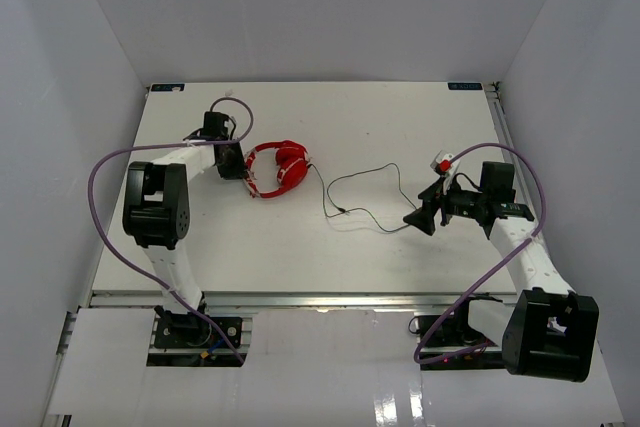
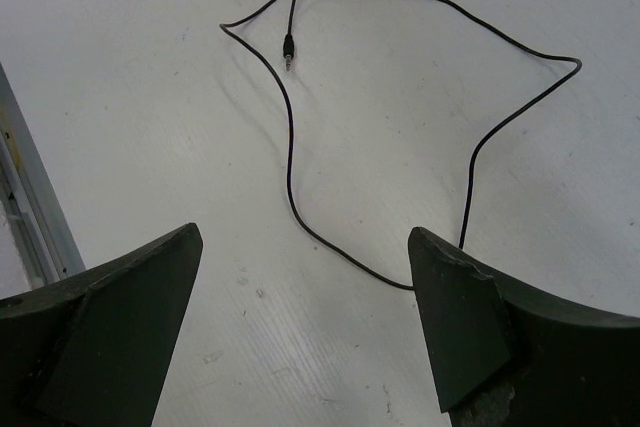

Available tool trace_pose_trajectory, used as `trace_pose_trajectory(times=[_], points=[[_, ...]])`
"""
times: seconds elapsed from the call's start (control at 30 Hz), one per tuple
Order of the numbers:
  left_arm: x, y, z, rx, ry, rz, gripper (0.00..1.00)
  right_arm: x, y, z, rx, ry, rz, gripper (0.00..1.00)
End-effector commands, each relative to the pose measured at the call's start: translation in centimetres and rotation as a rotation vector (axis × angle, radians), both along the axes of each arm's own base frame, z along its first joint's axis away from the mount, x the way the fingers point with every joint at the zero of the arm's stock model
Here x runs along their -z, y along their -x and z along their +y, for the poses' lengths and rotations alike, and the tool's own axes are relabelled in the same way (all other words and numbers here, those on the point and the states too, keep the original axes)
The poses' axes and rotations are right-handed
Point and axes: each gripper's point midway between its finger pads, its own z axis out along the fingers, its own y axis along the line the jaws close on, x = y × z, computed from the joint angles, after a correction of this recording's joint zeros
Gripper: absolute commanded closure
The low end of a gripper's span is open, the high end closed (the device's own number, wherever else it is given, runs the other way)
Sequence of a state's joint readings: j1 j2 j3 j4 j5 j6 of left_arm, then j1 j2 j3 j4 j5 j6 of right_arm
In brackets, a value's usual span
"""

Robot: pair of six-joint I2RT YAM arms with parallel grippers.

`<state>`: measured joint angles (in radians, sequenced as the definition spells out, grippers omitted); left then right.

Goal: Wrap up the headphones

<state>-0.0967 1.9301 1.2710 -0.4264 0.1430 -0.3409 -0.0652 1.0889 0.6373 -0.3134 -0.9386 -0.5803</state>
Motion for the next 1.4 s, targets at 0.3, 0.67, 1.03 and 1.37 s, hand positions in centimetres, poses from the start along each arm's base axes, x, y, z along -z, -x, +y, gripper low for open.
trace_pose_trajectory(times=[0.3, 0.67, 1.03, 1.37], points=[[-7.7, 2.7, -3.8, 0.077, 0.216, -0.129, 1.0, -3.1, 2.0, 4.5, -0.299, 0.122, -0.172, 0.1], [-17.4, 7.9, -4.6, 0.066, 0.337, -0.311, 1.0, -10.0, -4.6, 14.4, -0.134, -0.041, -0.106, 0.1], [-21.6, 9.7, -5.7, 0.07, 0.448, -0.364, 1.0, -11.1, -3.3, 17.5, -0.403, -0.125, -0.127, 0.1], [-27.0, 11.5, -7.5, 0.1, 0.617, -0.39, 1.0, -9.0, -4.2, 20.7, -0.489, -0.208, -0.126, 0.1]])
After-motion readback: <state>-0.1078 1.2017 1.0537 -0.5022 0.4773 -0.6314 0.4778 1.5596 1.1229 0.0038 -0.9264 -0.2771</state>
